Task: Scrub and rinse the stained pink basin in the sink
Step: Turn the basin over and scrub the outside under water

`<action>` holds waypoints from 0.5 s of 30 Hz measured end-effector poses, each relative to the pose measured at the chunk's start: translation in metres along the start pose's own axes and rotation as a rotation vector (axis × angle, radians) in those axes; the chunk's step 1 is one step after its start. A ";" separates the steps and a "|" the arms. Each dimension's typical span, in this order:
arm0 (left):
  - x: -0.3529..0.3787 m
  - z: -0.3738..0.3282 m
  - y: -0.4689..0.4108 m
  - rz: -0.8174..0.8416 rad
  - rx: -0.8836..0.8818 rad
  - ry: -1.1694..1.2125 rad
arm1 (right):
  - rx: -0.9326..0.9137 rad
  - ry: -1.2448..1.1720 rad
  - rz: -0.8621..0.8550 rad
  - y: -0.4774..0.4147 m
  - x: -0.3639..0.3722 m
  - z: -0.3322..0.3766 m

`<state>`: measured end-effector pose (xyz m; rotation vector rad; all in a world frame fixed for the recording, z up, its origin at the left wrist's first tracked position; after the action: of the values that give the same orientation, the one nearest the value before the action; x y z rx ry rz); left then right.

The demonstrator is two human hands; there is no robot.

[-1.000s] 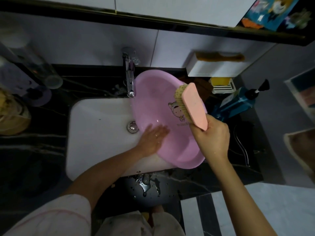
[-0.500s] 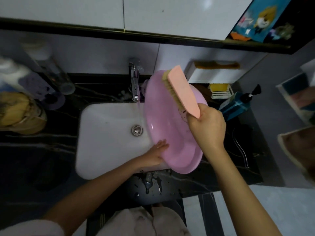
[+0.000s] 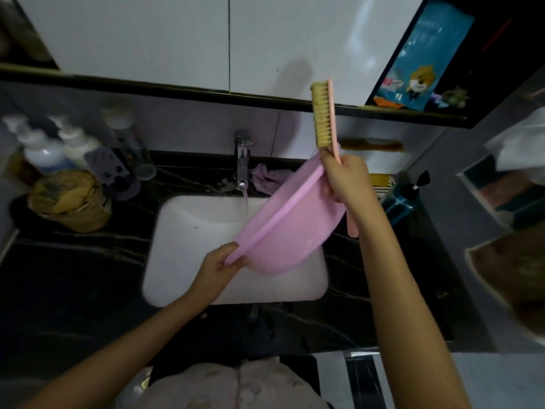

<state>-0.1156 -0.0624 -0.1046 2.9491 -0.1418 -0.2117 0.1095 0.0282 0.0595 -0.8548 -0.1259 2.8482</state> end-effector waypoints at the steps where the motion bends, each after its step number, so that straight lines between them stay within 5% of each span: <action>1: -0.006 -0.011 0.001 -0.022 0.018 0.013 | 0.003 -0.007 0.010 0.002 -0.002 -0.005; 7: -0.038 -0.041 -0.004 -0.097 -0.030 0.275 | 0.069 -0.034 -0.131 0.021 -0.023 -0.069; 15: -0.027 -0.031 -0.018 -0.237 -0.242 0.619 | 0.320 0.023 -0.017 0.061 0.013 -0.168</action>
<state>-0.1356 -0.0365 -0.0742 2.6358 0.2956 0.6053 0.1829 -0.0235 -0.0951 -0.8113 0.3151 2.7346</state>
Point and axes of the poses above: each hand's wrist, its own y-axis away from the middle knuckle, its own x-axis out of the palm, z = x × y, the point moved 9 cm from there along -y, towards the middle knuckle, and after that the axes turned 11 degrees about -x, right-handed, at the moved point
